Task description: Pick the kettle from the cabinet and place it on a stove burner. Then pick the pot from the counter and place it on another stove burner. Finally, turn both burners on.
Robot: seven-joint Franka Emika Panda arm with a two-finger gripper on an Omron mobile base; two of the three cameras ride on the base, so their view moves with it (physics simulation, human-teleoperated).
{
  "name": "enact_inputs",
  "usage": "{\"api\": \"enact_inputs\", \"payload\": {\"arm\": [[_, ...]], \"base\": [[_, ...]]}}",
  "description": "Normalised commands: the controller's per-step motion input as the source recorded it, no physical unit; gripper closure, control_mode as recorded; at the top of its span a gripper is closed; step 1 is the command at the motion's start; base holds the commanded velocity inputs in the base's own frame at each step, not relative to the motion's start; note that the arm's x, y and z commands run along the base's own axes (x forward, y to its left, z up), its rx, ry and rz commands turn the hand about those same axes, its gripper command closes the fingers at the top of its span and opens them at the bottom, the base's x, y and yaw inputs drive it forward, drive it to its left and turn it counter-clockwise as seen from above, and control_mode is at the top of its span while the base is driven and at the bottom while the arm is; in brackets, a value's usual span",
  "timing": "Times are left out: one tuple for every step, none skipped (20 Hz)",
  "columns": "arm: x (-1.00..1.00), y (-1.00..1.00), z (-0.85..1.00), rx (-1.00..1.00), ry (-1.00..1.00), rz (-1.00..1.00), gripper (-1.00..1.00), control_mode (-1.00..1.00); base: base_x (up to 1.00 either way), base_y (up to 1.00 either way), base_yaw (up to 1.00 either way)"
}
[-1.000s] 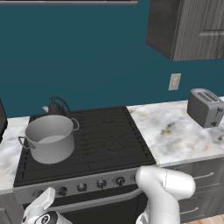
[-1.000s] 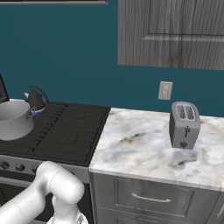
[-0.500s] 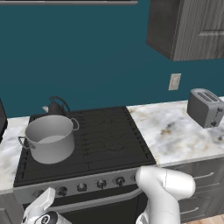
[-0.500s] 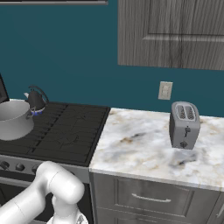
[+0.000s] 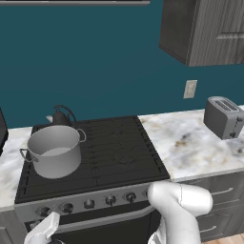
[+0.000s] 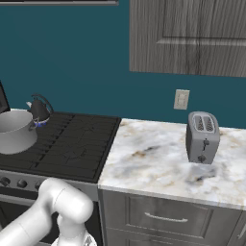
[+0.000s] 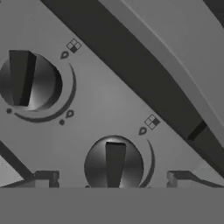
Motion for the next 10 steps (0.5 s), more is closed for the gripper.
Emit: {"api": "enact_inputs", "payload": {"arm": [[-0.37,0.04,0.17,0.0,-0.07,0.0,-1.0,-1.0],[-0.4,0.03,0.18,0.0,-0.07,0.0,-1.0,-1.0],[-0.4,0.02,0.2,0.0,-0.08,0.0,-1.0,-1.0],[-0.4,0.05,0.21,0.0,-0.07,0.0,-1.0,-1.0],[-0.42,0.05,0.25,0.0,-0.09,0.0,-1.0,-1.0],[-0.42,0.05,0.27,0.0,-0.09,0.0,-1.0,-1.0],[-0.43,0.08,0.3,0.0,-0.1,0.0,-1.0,-1.0],[-0.41,0.11,0.28,0.0,-0.09,0.0,-1.0,-1.0],[-0.42,0.11,0.28,0.0,-0.08,0.0,-1.0,-1.0],[-0.43,0.12,0.3,0.0,-0.07,0.0,-1.0,-1.0]], "base": [[0.0,0.0,0.0],[0.0,0.0,0.0],[0.0,0.0,0.0],[0.0,0.0,0.0],[0.0,0.0,0.0],[0.0,0.0,0.0],[0.0,0.0,0.0],[0.0,0.0,0.0],[0.0,0.0,0.0],[0.0,0.0,0.0]]}}
